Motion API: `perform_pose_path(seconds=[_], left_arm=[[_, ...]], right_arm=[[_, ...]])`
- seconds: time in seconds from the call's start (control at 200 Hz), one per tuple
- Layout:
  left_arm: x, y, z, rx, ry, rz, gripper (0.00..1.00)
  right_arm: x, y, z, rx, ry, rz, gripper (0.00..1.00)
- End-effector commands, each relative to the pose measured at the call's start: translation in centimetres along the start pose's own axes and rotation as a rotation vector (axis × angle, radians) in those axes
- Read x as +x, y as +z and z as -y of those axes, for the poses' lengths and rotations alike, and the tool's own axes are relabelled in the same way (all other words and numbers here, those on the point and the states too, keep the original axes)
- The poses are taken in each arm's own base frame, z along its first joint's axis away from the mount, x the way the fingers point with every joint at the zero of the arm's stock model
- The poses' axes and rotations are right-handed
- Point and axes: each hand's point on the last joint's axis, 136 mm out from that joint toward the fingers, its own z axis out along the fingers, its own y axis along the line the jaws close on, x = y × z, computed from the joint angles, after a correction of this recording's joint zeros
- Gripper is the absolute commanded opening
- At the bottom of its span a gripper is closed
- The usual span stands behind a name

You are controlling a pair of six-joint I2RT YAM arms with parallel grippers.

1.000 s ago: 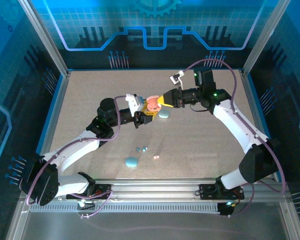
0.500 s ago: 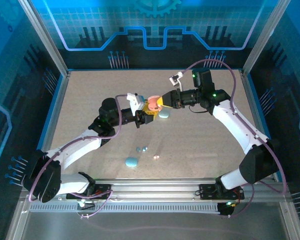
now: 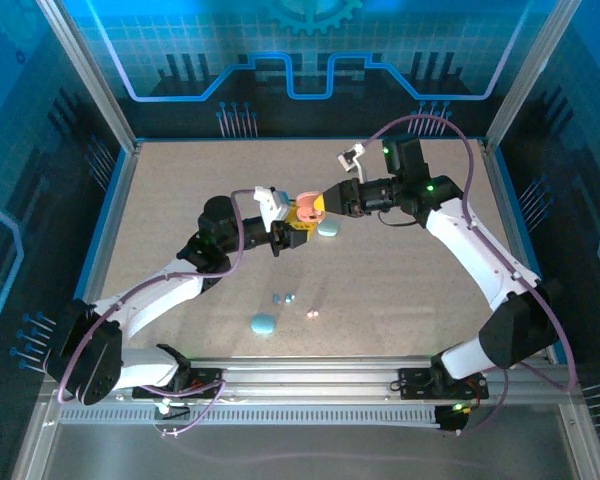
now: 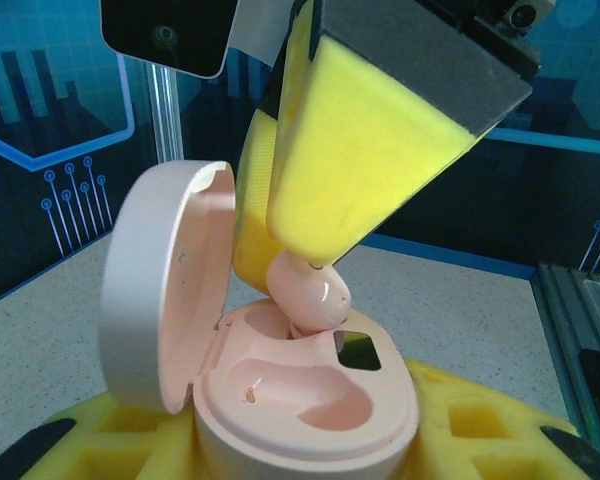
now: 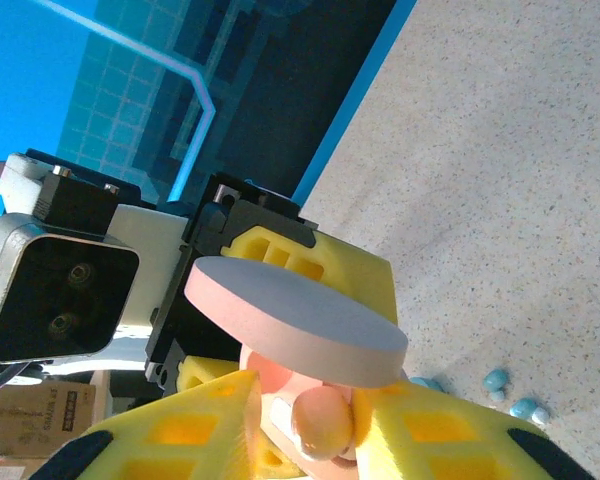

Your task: Insert wireless bluetooth earbuds into charging case

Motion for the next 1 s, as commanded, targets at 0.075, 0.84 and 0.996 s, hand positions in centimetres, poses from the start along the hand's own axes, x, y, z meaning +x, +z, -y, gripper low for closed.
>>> perform_pose_path(seconds=[0.075, 0.84, 0.996], left_arm=[[-2.3, -0.2, 1.4, 0.049, 0.052, 0.070, 0.32], [-1.9, -0.2, 1.1, 0.030, 0.062, 0.048, 0.32], [-1.8, -0.2, 1.1, 0.032, 0.060, 0.046, 0.32]], right_arm=[[-0.1, -0.6, -0.5, 0.055, -0.028, 0.018, 0.38], [0.2, -2.4, -2.2, 0.074, -0.074, 0.049, 0.42], [0.5, -2.0, -2.0, 0.061, -0.052, 0.032, 0.31]])
